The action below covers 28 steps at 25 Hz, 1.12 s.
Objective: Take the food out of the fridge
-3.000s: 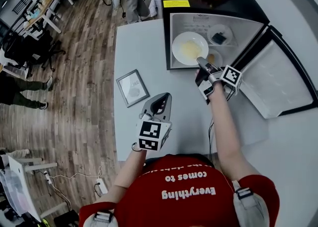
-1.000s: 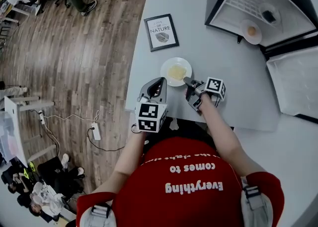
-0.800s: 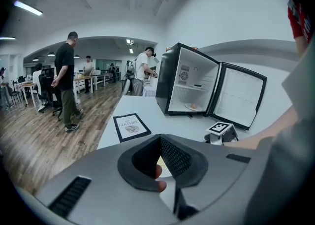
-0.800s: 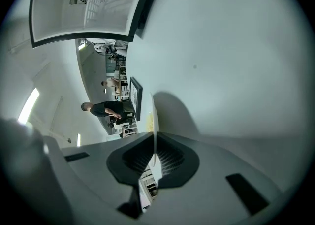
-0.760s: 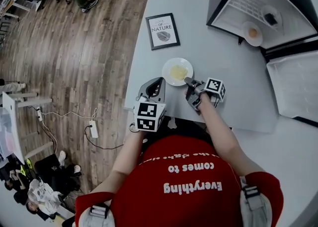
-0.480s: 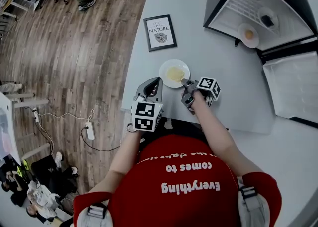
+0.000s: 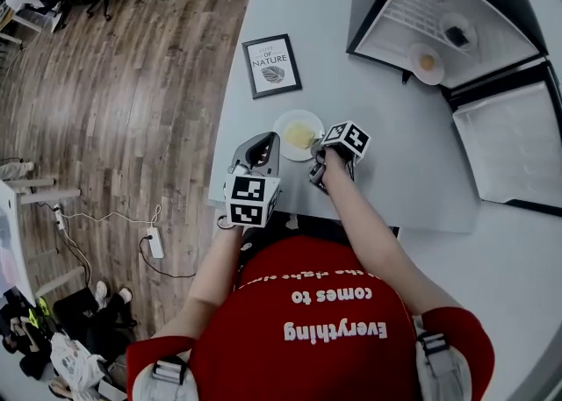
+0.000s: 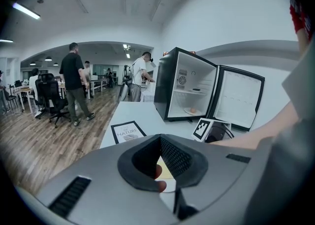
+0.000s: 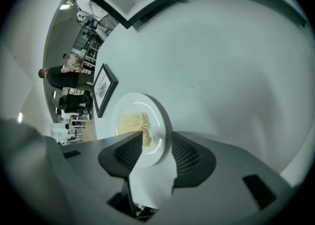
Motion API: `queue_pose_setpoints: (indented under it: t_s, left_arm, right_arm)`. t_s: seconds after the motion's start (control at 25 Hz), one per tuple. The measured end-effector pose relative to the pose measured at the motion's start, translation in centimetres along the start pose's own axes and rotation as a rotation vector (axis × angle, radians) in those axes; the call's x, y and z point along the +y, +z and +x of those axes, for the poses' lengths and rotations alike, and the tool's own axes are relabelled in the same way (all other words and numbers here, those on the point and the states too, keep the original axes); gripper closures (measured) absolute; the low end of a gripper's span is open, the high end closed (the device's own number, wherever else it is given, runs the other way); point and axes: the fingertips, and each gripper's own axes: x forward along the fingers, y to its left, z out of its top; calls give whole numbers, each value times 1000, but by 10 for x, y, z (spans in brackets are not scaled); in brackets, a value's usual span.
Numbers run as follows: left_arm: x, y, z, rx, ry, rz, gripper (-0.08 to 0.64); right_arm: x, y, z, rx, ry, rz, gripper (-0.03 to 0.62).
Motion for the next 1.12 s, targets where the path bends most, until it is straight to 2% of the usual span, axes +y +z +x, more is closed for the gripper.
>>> queue_pose_setpoints:
  t_s: [0.12,0.24,0.28,0.32,0.44,0.52,0.6,0.68,0.8,0.92,1.12]
  left_arm:
    - [2,9,3,-23,-6,14,554]
    - [5,20,6,-41,-11,14,554]
    - [6,23,7,-48,-11,14,554]
    - [7,27,8,-56,-10,15,554]
    - [7,39,6,-86,-20,8,554]
    - [3,45,4,-100,-36,1,554]
    - [-3,47,4,-100,-54,-3,554]
    - [-9,46,5,-91,-70,2,554]
    - [-18,45,6,-79,-93,9,554]
    - [-27,45,7,-79,-110,39,554]
    - [-43,47,12,-79,-138,70,554]
  right_arm:
    - [9,5,-15,-17,17,-41,423]
    - [28,16,-40,-80,126,-68,434]
    - [40,21,-51,-117,196,-85,483]
    - [54,25,-64,-154,291,-107,576]
    - [104,21,-112,-216,638,-214,579]
    - [122,13,-143,-267,761,-312,580]
    - [127,7,-164,-341,777,-420,580]
    - [127,4,-176,-416,749,-508,580]
    - [125,-1,-191,-509,708,-594,580]
    - [122,-4,-203,-559,692,-654,580]
    - [110,0,-222,-606,702,-678,580]
